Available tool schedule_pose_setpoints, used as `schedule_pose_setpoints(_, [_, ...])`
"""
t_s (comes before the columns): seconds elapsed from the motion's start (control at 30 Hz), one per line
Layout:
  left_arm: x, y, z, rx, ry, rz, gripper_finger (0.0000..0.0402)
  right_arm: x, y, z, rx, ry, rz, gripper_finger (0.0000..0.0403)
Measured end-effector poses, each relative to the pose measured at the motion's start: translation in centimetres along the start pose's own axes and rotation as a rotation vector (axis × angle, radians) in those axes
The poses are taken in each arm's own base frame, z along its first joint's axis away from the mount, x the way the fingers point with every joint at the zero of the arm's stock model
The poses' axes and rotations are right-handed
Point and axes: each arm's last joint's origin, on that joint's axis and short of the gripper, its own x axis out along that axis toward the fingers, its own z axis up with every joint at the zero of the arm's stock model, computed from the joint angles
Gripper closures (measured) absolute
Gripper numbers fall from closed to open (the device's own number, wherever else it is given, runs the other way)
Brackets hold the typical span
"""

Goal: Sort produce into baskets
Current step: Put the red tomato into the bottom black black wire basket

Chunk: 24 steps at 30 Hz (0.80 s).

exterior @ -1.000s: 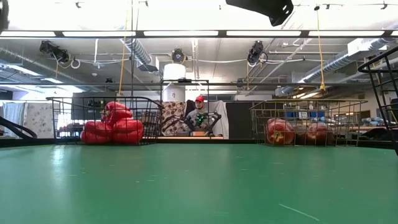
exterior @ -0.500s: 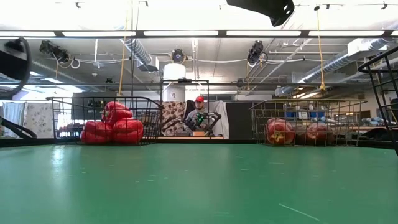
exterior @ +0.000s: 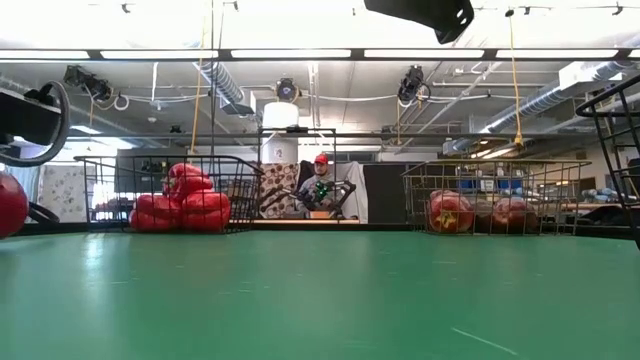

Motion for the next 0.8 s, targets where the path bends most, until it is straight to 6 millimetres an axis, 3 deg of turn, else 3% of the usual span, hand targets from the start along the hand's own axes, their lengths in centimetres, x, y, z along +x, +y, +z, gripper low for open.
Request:
schedule_pose_setpoints(0.17, [-0.8, -0.9, 0.6, -0.016, -0.109, -0.048, 0.0147, 0.0, 0.0, 0.0, 0.024, 0.000, -0.001, 0.0080])
schedule_pose_setpoints(0.33, [-1.7, -2.1, 1.4, -0.016, -0.272, -0.124, 0.0144, 0.3, -0.7, -0.1, 0.125, 0.013, -0.025, 0.0080])
schedule_pose_setpoints(0.53, [-4.6, -4.5, 3.3, 0.139, -0.646, -0.209, 0.0125, 1.0, -2.7, -0.2, 0.425, 0.029, -0.098, 0.0080])
schedule_pose_setpoints(0.67, [-6.3, -6.1, 4.4, 0.333, -0.881, -0.172, 0.0130, 1.1, -3.1, -0.2, 0.510, 0.033, -0.099, 0.0080])
schedule_pose_setpoints(0.8, [-7.0, -7.0, 6.4, 0.382, -1.030, -0.118, 0.0129, 1.1, -3.0, -0.2, 0.538, 0.043, -0.070, 0.0080])
